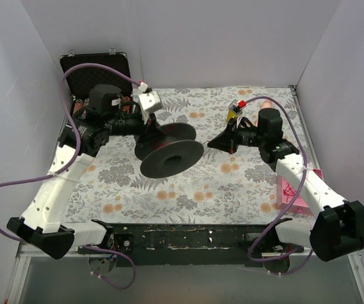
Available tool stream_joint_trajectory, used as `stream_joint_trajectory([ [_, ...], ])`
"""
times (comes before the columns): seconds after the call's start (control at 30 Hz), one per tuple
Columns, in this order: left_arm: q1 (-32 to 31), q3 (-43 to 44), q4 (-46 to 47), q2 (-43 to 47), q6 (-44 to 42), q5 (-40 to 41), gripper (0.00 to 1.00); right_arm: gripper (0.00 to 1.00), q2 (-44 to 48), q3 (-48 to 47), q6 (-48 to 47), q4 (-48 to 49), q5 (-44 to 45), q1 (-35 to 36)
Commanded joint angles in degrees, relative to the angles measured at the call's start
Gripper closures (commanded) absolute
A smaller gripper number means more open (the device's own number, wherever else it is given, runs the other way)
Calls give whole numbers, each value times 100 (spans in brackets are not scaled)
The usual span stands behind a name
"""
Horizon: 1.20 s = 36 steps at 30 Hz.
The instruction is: Wrap the cables
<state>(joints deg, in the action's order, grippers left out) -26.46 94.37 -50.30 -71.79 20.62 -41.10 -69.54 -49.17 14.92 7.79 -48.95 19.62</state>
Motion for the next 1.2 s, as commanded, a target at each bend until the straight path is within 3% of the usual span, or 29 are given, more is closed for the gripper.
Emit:
stream_joint_trajectory([
  [0.0, 9, -777, -447, 218, -1867, 539, 100, 99, -7, -857, -1665, -2306, -623, 86],
  [0.17, -228, -1253, 449, 166, -2282, 1805, 100, 99, -331, -1358, -2563, -3949, -98, 394],
  [0.4, -984, -2255, 1452, 33, -2871, 3722, 100, 99, -710, -2193, -2275, -4550, -193, 587],
  [0.5, -1019, -2431, 1873, 33, -2591, 3951, 100, 99, -772, -2142, -1242, -3395, -1061, 587],
  [0.57, -1037, -2581, 2129, 33, -2388, 4031, 100, 99, -789, -1870, 250, -2166, -1520, 587],
  [0.7, -1160, -2950, 2411, 147, -2106, 4470, 100, 99, -816, -1579, 2064, -291, -1530, 640],
  [0.83, -1248, -2995, 2560, 209, -1221, 4585, 100, 99, -956, -1149, 4085, 1993, -1276, 894],
  [1.03, -1248, -2397, 2174, -80, 721, 3928, 100, 99, -1237, -998, 4257, 1858, 234, 1307],
  [1.17, -1248, -2379, 2139, -212, 1478, 3715, 100, 99, -1220, -884, 4309, 1805, 1026, 1431],
])
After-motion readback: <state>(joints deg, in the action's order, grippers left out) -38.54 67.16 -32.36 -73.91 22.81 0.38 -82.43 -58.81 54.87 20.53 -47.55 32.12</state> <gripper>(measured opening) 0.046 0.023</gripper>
